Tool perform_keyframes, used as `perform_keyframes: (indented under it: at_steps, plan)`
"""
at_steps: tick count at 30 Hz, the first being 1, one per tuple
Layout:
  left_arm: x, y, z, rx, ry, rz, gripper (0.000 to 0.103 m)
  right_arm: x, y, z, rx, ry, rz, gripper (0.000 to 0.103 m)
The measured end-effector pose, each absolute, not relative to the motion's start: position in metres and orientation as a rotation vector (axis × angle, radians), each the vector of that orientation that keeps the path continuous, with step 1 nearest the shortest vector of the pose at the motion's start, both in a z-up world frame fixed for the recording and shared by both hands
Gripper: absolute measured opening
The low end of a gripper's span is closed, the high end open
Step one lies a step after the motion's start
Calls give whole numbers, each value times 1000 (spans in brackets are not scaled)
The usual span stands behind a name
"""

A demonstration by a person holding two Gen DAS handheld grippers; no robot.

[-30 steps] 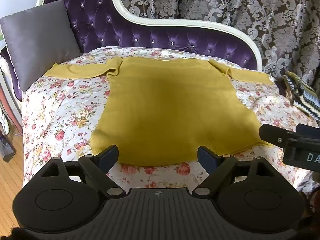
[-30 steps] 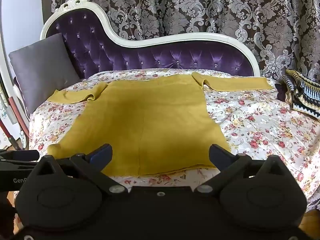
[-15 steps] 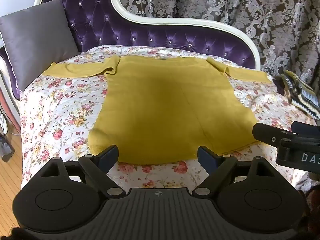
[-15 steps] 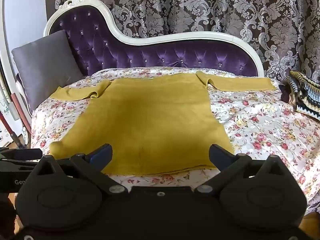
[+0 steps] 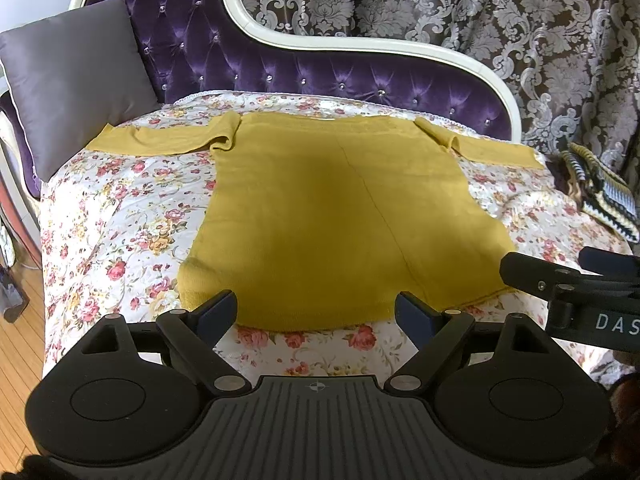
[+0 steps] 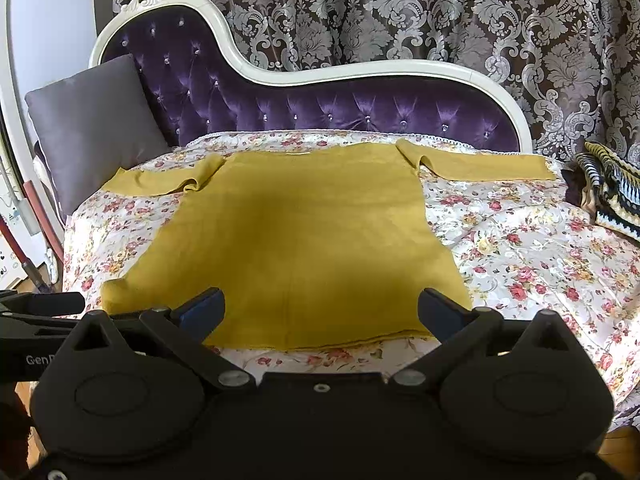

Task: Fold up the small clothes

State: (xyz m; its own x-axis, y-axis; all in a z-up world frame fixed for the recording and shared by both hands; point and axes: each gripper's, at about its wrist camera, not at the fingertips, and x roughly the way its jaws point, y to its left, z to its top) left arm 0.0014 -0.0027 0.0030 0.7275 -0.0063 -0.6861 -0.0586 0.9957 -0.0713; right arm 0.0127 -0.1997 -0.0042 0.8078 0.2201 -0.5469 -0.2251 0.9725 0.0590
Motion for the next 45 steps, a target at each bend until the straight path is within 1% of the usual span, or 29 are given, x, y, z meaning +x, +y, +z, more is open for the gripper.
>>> perform_keyframes:
  at_steps: [36,45]
  plan:
    - [1,-2,0,-108,773,27,86,16,-193,-10,-18,642,241,102]
    - [5,2,-3,-127,808,33,86,21,-190,-13,-26,689,243,102]
